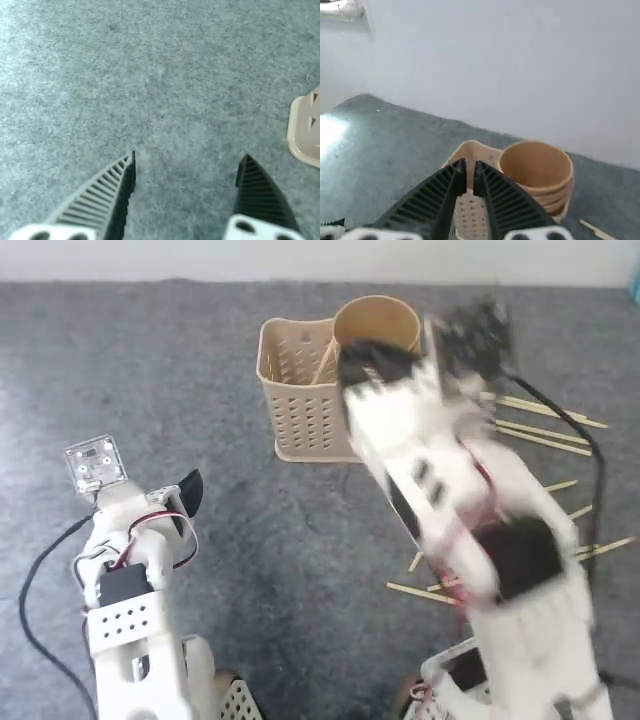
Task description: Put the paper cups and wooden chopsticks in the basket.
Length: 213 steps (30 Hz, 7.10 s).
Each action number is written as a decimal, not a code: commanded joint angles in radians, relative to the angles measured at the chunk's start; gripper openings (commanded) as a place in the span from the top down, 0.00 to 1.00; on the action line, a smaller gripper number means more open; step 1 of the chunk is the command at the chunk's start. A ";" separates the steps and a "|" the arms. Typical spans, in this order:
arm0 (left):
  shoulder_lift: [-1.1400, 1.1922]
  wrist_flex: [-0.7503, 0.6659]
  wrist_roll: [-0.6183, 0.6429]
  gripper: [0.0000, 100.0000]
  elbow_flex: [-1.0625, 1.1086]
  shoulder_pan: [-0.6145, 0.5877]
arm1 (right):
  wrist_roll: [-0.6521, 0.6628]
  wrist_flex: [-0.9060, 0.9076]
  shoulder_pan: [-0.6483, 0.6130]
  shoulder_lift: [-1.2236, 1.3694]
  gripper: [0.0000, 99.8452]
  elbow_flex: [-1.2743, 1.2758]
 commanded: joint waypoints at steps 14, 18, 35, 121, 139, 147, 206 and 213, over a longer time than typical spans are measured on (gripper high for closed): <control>0.006 -0.021 -0.005 0.69 -0.010 -0.005 | 0.232 0.564 0.440 -0.168 0.97 0.044; 0.006 -0.021 -0.003 0.69 -0.008 -0.005 | 0.292 0.564 0.549 -0.085 0.97 0.101; 0.006 -0.021 -0.003 0.69 -0.008 -0.005 | 0.503 0.400 0.708 0.598 0.85 0.144; 0.008 -0.026 -0.008 0.69 -0.008 -0.003 | -0.183 -0.595 0.216 -0.136 0.99 0.144; 0.008 -0.028 -0.008 0.69 -0.008 -0.003 | -0.112 -1.236 0.093 0.358 0.99 0.143; 0.008 -0.028 -0.009 0.69 -0.008 -0.002 | -0.086 -1.273 0.071 0.527 0.99 0.144; 0.006 -0.021 -0.008 0.69 0.001 -0.005 | -0.425 0.140 0.565 0.243 0.85 0.397; 0.006 -0.023 -0.008 0.69 0.001 -0.005 | -0.502 -0.104 0.559 0.518 0.85 0.408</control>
